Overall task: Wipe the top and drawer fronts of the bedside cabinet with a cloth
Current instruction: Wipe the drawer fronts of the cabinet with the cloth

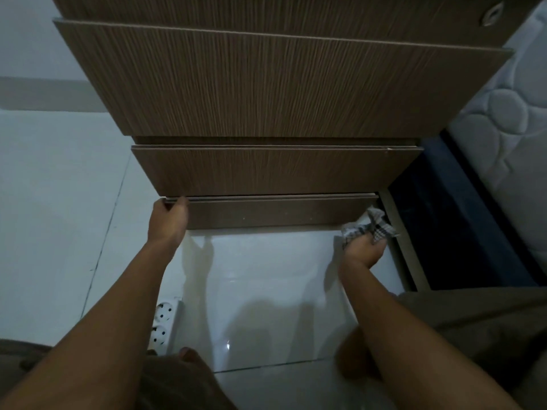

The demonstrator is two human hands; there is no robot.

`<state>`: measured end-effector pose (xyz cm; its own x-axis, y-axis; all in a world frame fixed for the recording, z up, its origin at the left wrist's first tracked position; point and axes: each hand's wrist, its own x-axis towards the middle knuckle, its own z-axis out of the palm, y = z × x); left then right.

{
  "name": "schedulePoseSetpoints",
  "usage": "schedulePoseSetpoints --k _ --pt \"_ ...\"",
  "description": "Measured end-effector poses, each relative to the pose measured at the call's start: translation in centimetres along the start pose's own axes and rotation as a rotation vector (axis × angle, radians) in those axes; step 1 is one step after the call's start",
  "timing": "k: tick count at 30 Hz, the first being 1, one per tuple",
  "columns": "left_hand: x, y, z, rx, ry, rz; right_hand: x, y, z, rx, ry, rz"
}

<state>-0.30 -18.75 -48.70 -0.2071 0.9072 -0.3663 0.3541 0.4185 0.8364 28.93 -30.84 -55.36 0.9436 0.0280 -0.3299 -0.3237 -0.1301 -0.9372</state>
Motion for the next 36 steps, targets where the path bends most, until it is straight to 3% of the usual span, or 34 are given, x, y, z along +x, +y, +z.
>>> schedulePoseSetpoints --k 5,16,27,36 --pt "-0.2 -0.1 0.1 0.009 -0.007 0.029 0.4 -0.7 3.2 -0.039 -0.194 -0.044" --pt "-0.2 -0.4 -0.1 0.002 -0.007 0.054 -4.5 3.8 5.2 -0.299 -0.36 -0.134" --pt "0.0 -0.4 -0.4 -0.015 -0.02 0.044 -9.7 4.6 6.9 -0.294 -0.402 -0.159" --pt "-0.1 -0.3 -1.1 -0.015 -0.07 0.034 -15.8 6.6 8.1 -0.353 -0.561 -0.253"
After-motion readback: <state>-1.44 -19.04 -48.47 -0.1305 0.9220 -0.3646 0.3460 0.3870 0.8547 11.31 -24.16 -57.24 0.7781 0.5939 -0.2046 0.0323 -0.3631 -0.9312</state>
